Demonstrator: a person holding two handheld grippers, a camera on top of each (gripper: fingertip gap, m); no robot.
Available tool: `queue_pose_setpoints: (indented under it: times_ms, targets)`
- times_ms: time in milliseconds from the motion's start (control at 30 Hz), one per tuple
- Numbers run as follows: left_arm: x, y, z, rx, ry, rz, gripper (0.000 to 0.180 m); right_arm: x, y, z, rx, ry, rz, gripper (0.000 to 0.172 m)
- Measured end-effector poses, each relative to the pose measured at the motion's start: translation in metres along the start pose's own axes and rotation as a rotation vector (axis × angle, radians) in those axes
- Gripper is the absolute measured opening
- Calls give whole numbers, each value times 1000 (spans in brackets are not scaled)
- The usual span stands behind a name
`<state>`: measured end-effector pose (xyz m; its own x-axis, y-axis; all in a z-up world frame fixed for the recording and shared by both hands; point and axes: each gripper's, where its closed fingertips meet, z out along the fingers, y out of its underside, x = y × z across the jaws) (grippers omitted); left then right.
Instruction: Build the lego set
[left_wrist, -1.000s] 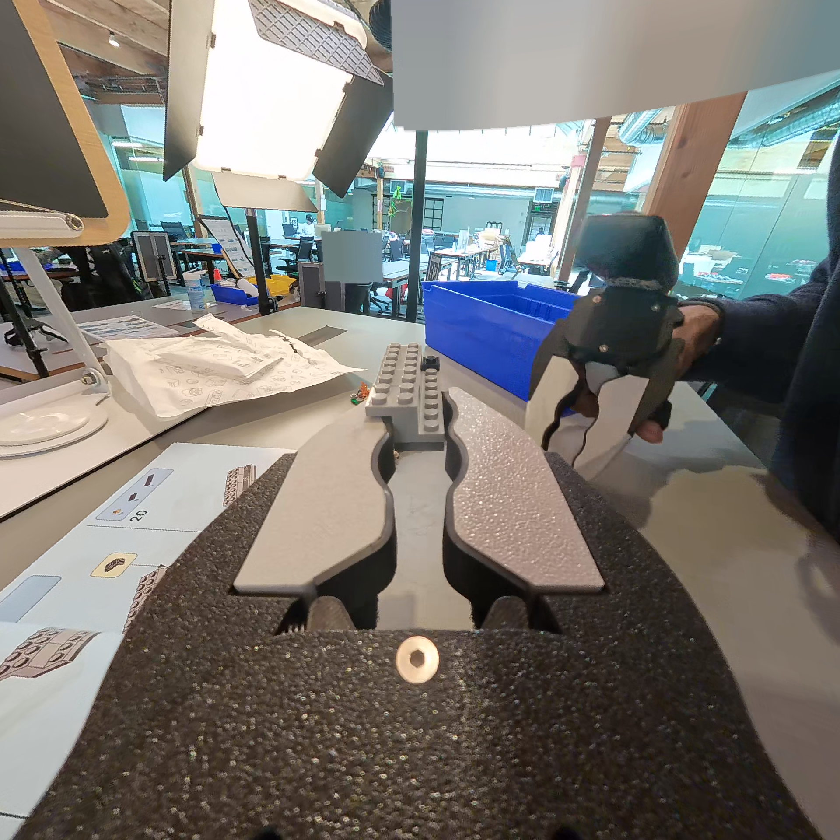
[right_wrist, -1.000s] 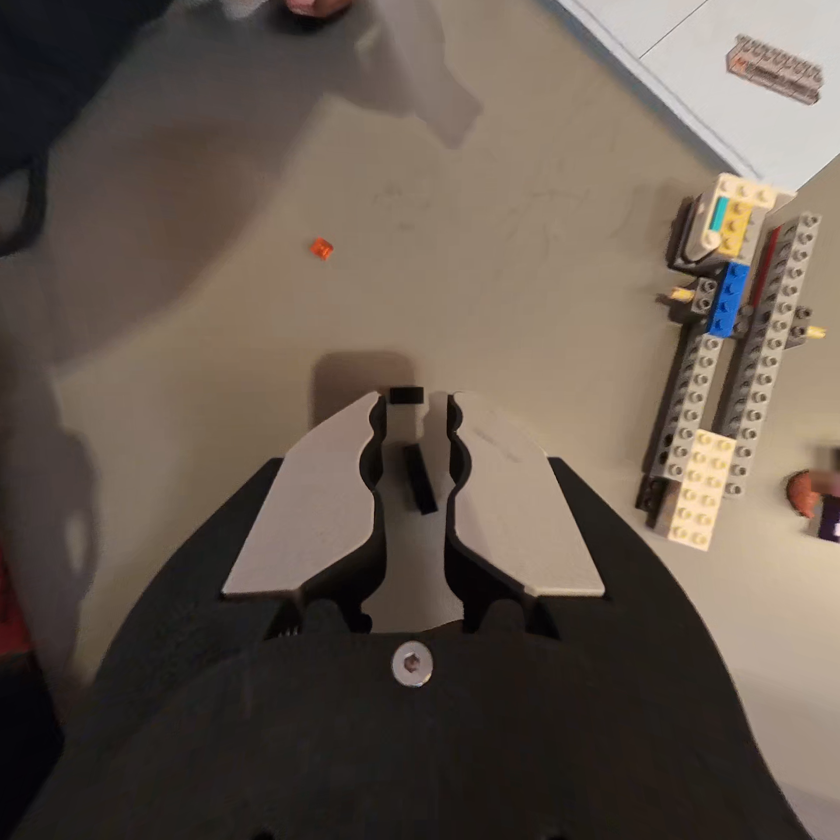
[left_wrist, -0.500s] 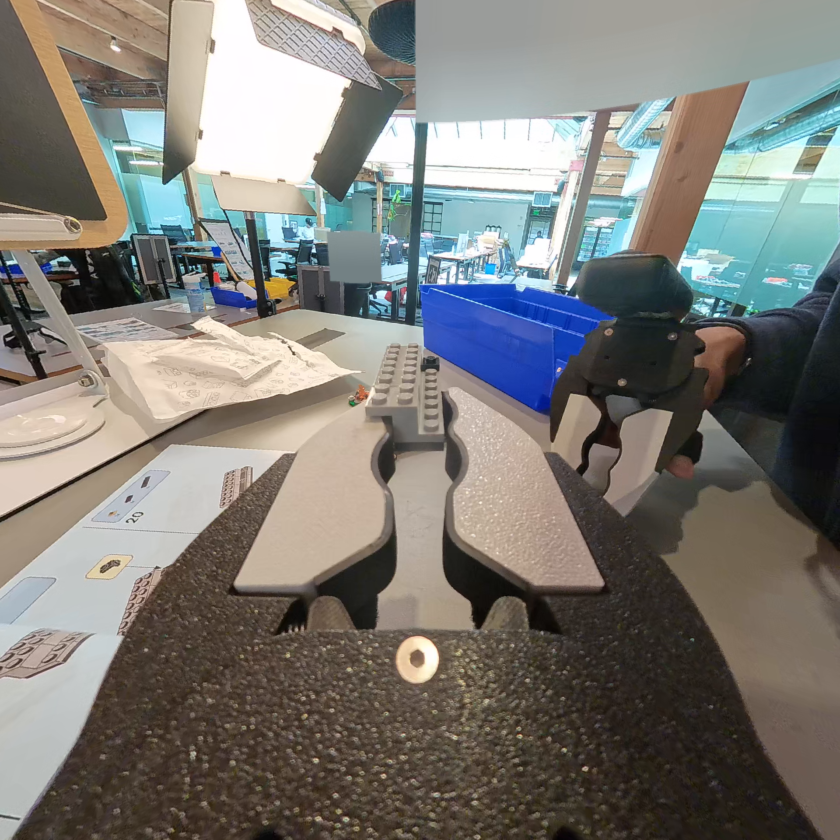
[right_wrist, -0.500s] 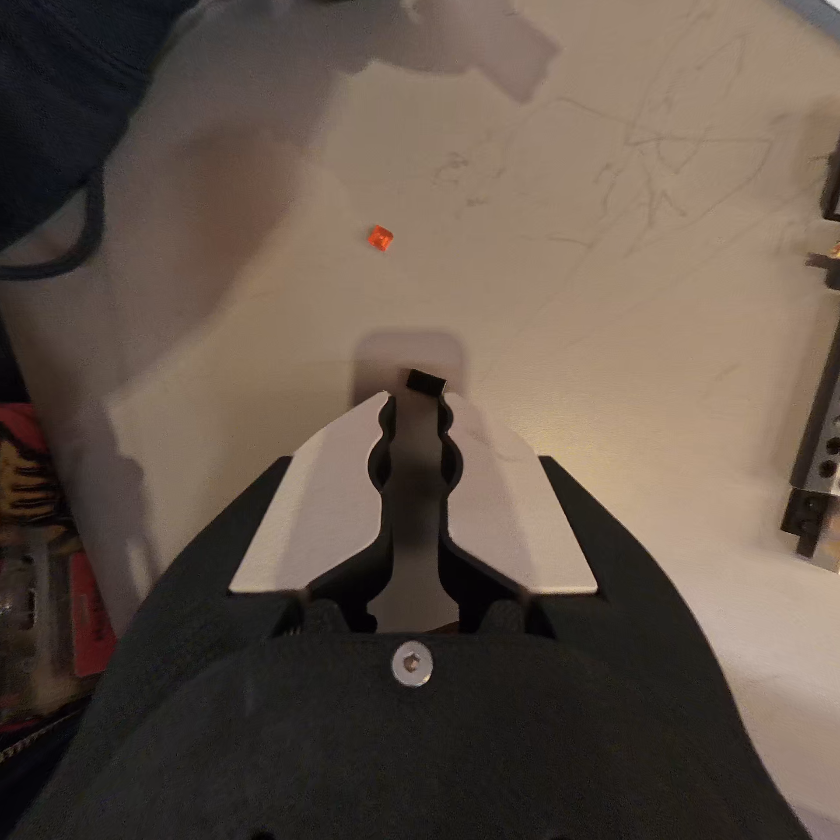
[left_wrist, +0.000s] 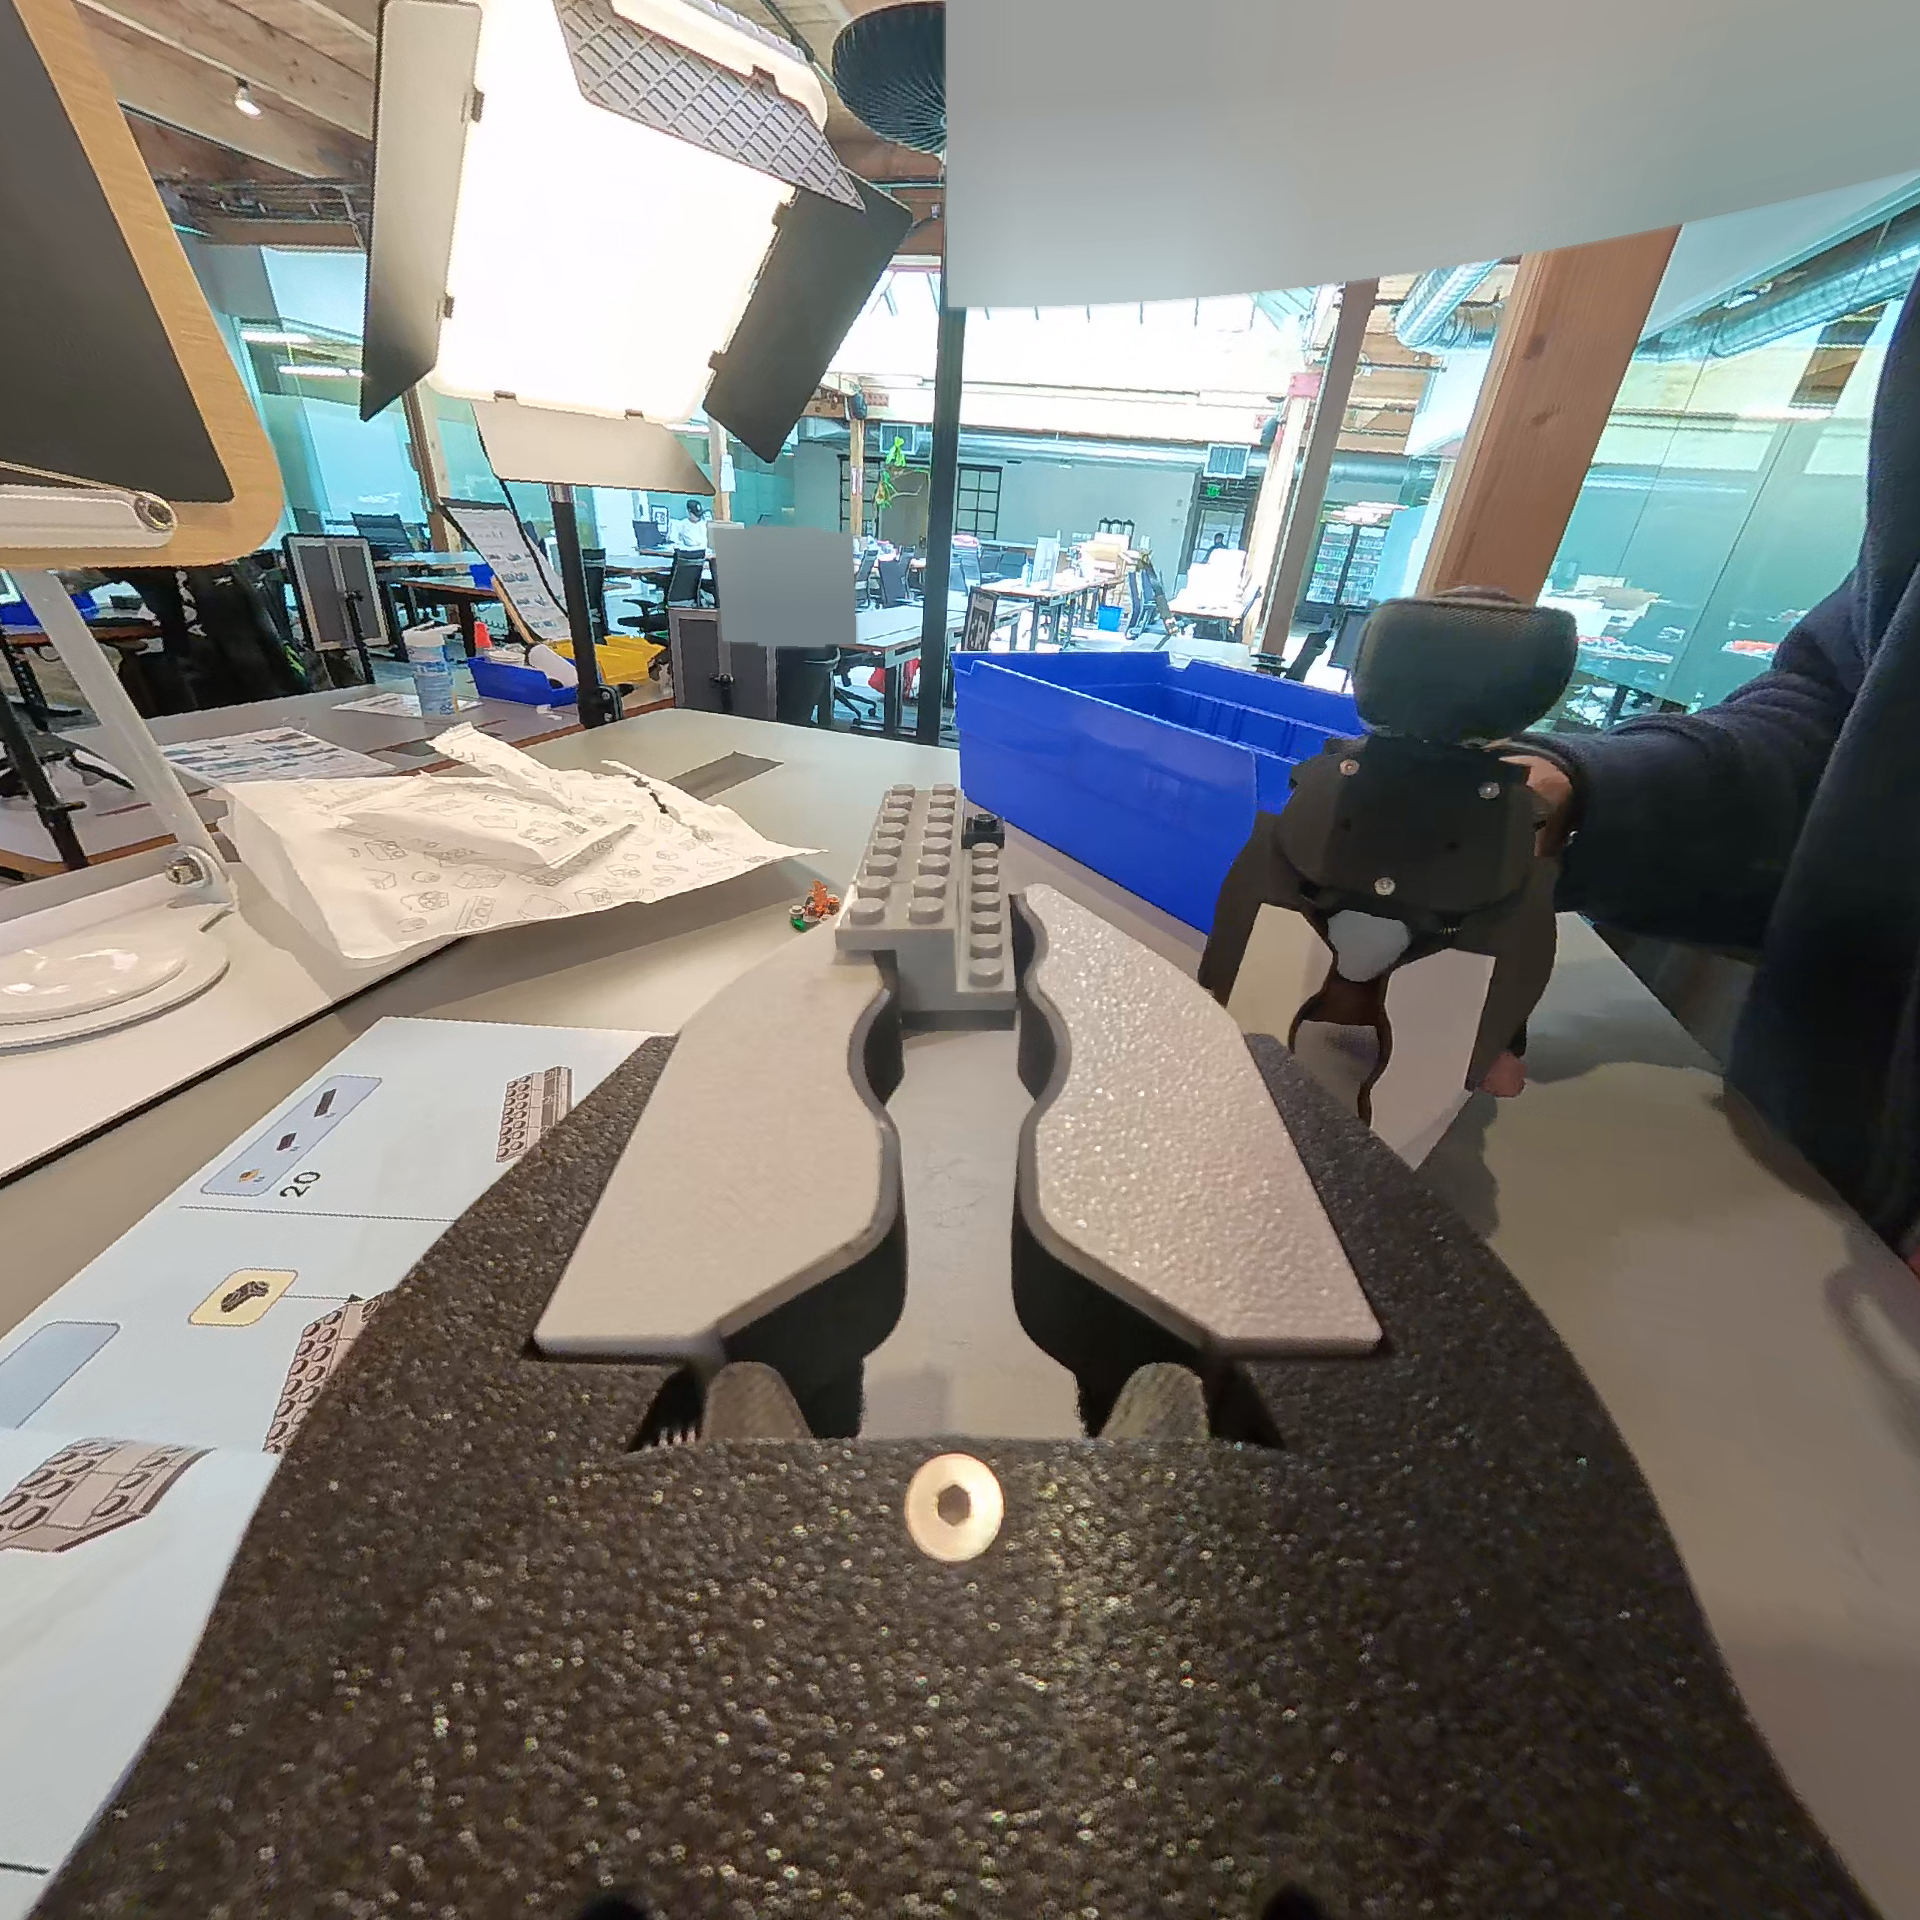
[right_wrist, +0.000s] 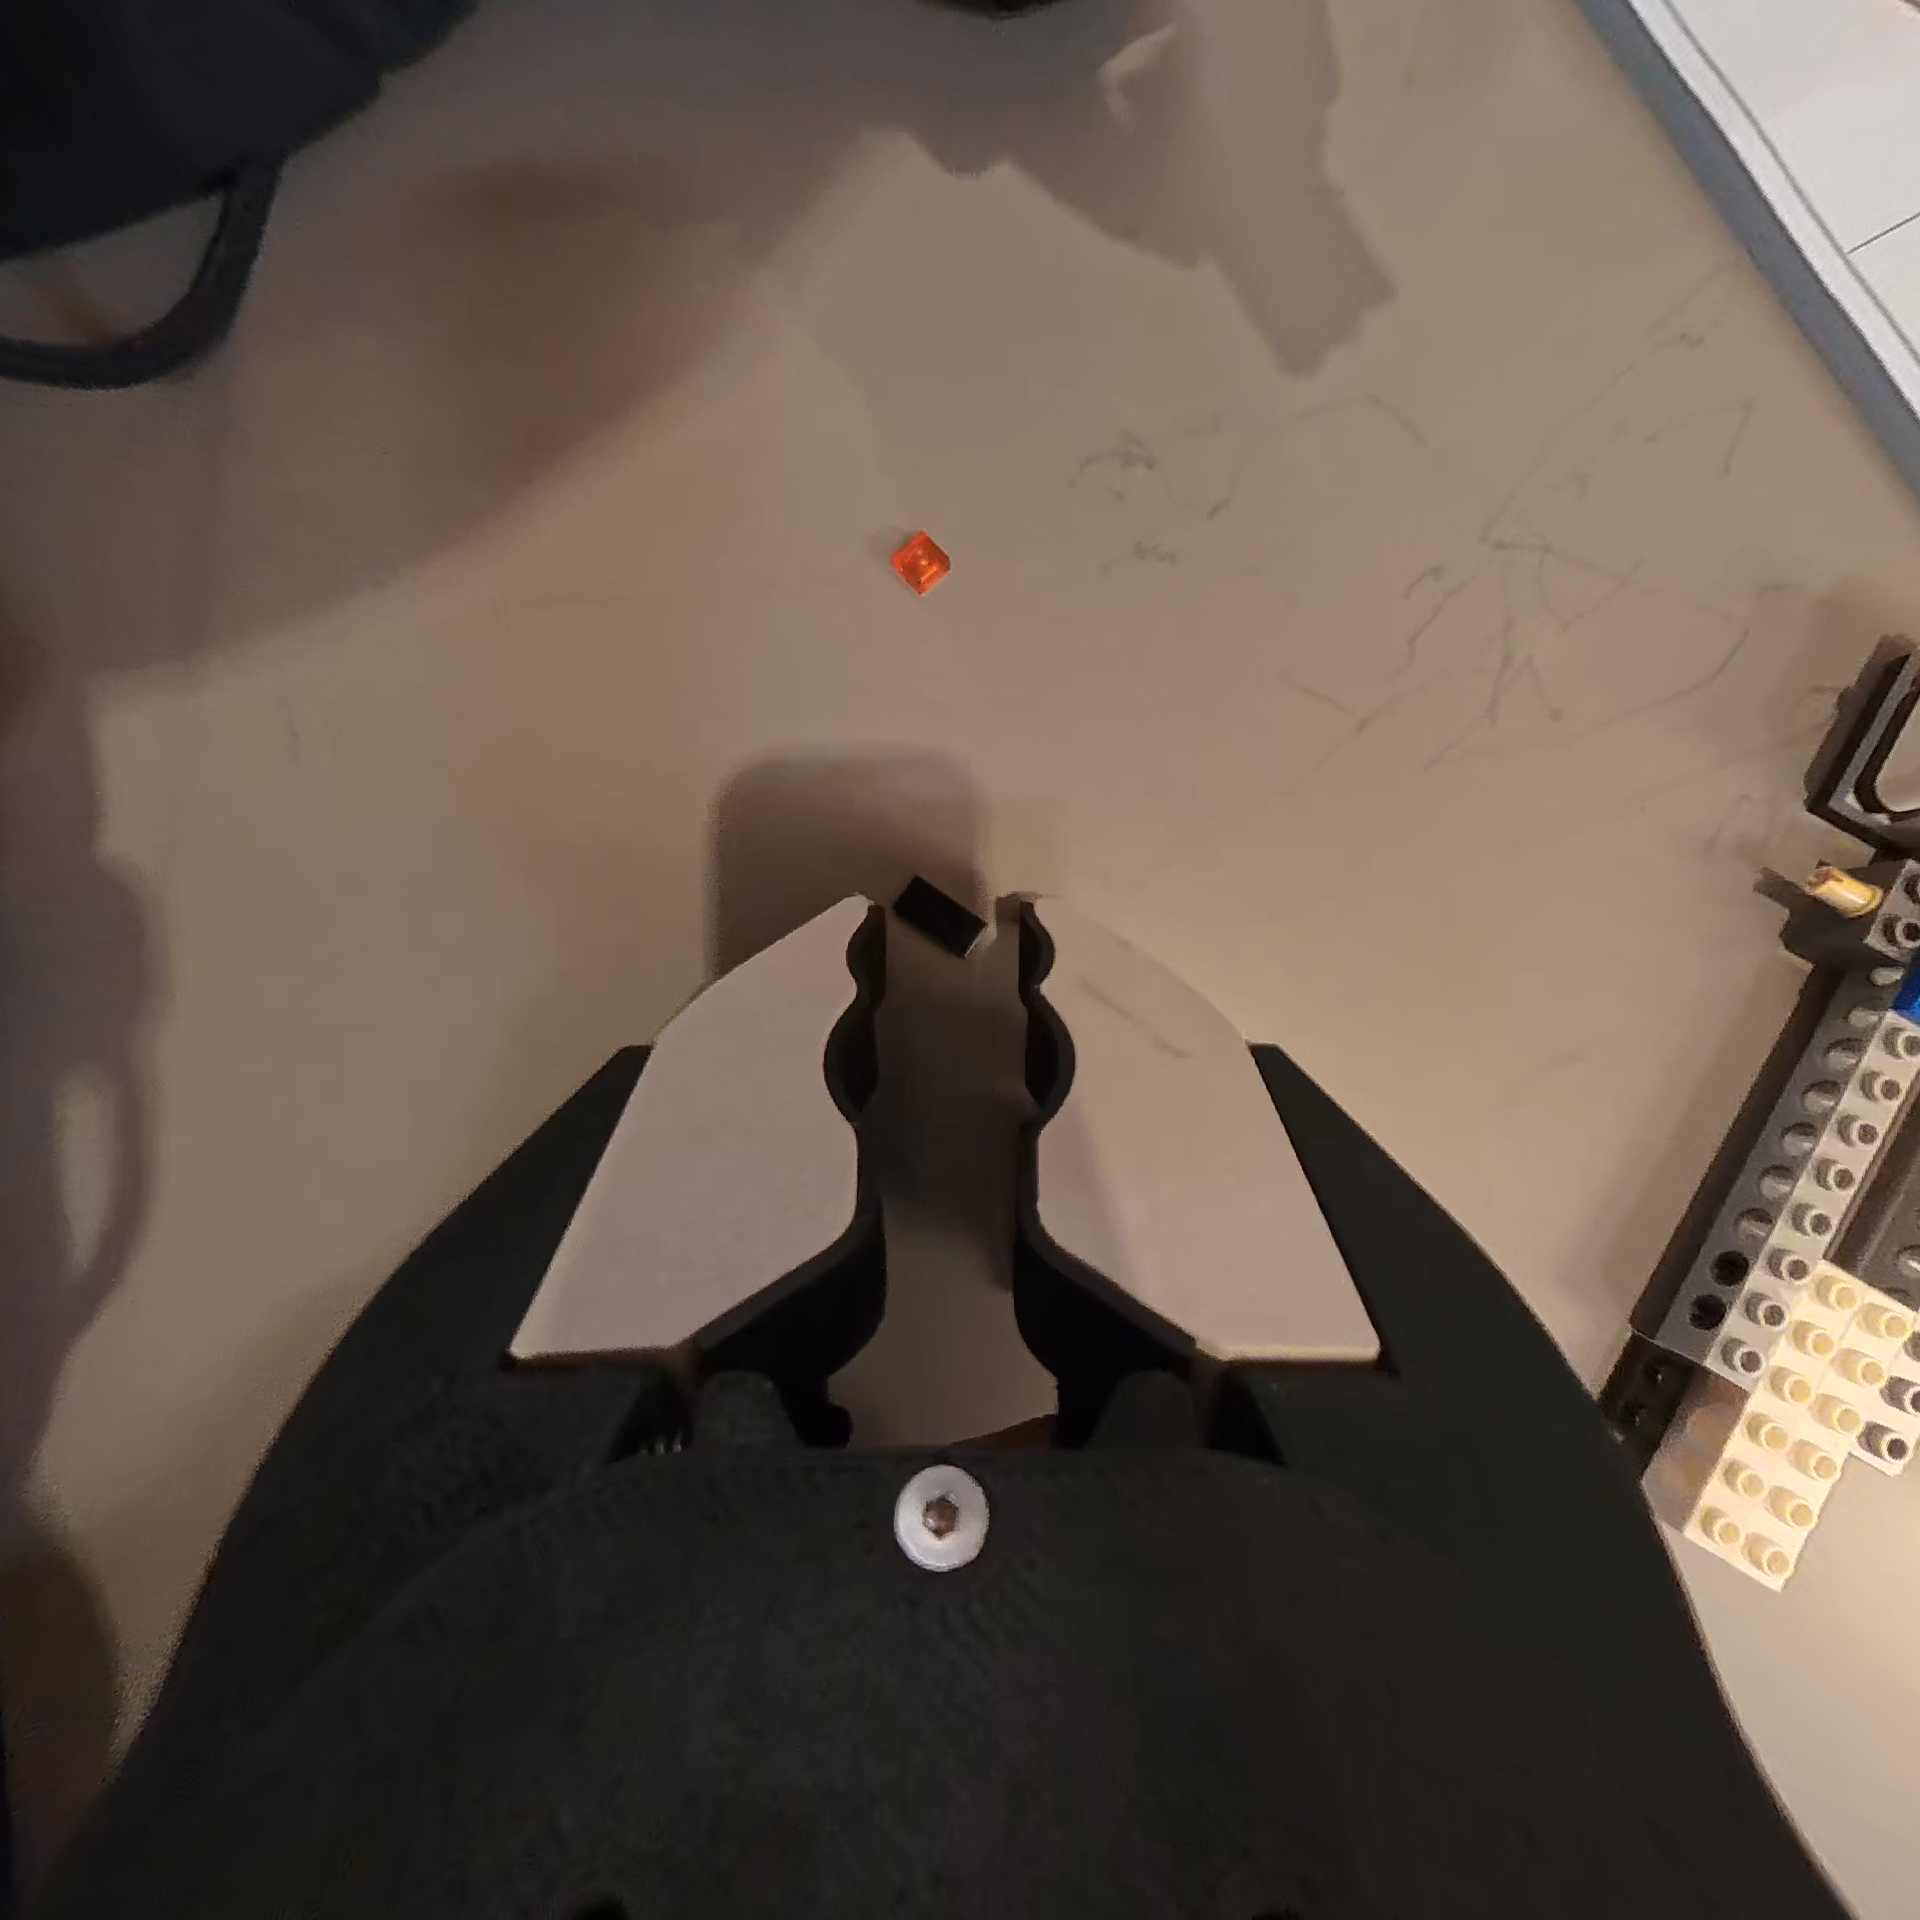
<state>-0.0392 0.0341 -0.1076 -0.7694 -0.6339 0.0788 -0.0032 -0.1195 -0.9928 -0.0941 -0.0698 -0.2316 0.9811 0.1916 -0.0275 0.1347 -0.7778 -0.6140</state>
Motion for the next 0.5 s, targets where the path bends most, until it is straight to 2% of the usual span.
queue_pose_setpoints:
  times_ms: [133,500]
  targets:
    - [0,0,0,0,0,0,17,4,-1,1,-13,35,27,11]
    - [2,1,0,-7,15,4,17,6,-2,2,-13,21,-3,8]
